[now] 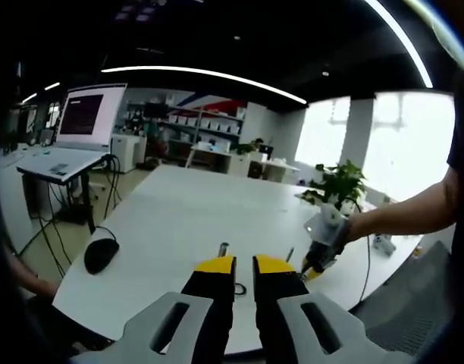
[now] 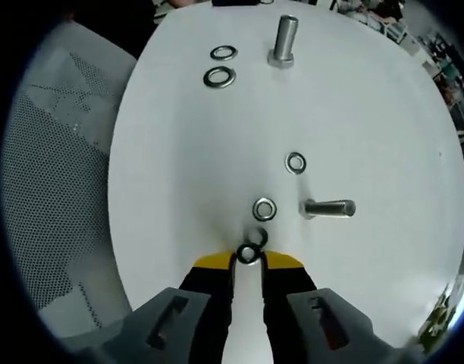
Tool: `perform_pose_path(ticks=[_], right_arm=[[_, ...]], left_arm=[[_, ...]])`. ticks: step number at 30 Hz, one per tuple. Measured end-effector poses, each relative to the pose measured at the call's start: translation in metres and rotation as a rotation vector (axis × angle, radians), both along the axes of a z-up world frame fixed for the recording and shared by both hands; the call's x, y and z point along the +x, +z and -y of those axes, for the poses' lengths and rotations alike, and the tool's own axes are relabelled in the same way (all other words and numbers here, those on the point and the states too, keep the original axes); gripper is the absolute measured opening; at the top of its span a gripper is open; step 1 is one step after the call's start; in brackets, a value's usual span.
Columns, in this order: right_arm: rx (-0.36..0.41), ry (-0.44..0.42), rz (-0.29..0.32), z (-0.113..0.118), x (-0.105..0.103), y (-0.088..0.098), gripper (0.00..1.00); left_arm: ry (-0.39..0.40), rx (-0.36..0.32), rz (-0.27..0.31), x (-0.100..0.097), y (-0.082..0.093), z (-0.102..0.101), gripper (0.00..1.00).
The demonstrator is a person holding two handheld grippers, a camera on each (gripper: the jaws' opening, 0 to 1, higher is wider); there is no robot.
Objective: Place the washer onto the threaded stud by aligning its center hole with the stud, sliding it down to the base, and recovering from edge contact or off-axis alignment until the washer reaches the visible bottom stop.
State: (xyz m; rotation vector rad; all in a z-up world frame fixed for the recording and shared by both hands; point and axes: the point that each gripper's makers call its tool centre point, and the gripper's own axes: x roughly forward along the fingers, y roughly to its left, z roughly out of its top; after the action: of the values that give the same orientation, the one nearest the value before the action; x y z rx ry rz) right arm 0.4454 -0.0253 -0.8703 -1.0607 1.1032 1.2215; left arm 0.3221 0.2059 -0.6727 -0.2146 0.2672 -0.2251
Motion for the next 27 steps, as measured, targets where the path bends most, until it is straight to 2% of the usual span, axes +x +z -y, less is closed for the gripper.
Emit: perform_pose_path(ticks=[8, 14, 24, 27], right_arm=[[-0.016, 0.017, -0.029, 0.007, -0.003, 0.001, 0.14], [0.005, -0.004, -0.052, 0.008, -0.002, 0.016, 0.14], [0.042, -0.003, -0.011, 0.004, 0.017, 0.045, 0.14], [0.034, 0.025, -0.003, 0.003, 0.018, 0.05, 0.14]], left_arm=[[-0.001, 0.0, -0.001, 0.0, 0.0, 0.0, 0.06], [0.0, -0.002, 0.002, 0.0, 0.001, 0.0, 0.06], [0.001, -0.004, 0.004, 0.0, 0.001, 0.0, 0.06], [0.001, -0.004, 0.005, 0.0, 0.001, 0.0, 0.06]])
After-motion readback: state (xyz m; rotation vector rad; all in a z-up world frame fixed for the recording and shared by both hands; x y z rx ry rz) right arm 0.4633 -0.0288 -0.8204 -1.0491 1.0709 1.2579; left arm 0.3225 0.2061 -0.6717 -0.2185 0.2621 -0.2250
